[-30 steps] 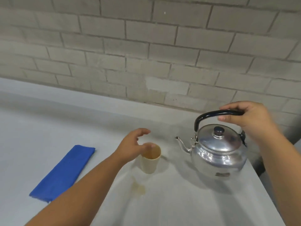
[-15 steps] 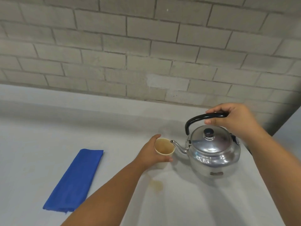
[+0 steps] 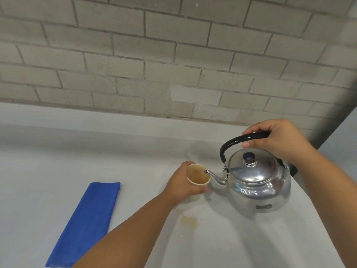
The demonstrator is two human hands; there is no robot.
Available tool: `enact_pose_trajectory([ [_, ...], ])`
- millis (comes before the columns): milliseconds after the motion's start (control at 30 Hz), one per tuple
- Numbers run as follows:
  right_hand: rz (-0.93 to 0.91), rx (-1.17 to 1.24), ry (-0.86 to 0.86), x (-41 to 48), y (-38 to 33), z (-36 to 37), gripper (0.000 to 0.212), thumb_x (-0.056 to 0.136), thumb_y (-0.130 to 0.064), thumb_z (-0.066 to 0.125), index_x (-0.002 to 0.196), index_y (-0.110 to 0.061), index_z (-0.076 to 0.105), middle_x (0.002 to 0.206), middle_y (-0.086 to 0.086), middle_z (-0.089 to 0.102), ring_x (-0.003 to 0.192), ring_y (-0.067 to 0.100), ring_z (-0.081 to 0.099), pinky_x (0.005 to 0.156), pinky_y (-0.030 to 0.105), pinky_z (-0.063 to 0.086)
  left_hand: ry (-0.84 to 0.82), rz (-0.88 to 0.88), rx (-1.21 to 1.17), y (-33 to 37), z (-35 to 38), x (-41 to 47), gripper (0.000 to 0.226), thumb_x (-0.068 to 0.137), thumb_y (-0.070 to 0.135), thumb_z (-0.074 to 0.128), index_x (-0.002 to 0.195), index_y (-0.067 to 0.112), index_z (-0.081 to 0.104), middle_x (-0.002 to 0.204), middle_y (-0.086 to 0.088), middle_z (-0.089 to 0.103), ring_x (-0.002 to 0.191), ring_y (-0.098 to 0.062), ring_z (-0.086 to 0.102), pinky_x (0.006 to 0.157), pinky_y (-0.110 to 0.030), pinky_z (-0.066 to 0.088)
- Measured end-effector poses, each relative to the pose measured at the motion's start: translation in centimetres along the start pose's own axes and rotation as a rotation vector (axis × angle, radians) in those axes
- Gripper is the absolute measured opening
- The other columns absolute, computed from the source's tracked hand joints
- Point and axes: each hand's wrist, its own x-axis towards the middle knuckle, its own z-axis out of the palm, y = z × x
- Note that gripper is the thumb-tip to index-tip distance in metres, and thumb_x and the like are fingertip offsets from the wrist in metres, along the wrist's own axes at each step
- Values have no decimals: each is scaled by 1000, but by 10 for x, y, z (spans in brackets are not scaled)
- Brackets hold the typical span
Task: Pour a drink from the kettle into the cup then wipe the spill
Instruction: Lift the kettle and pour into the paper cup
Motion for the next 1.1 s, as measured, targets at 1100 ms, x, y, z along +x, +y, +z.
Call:
enact_pose_trajectory([
  [1100, -21, -137, -23, 3, -14, -3, 26, 51, -32, 86, 71, -39, 71, 75, -14, 72, 74, -5, 61, 63, 16, 43, -17, 10, -3, -1, 0, 0, 69, 47, 37, 89, 99, 51, 45, 101, 17, 62, 88, 4, 60, 65, -10, 44],
])
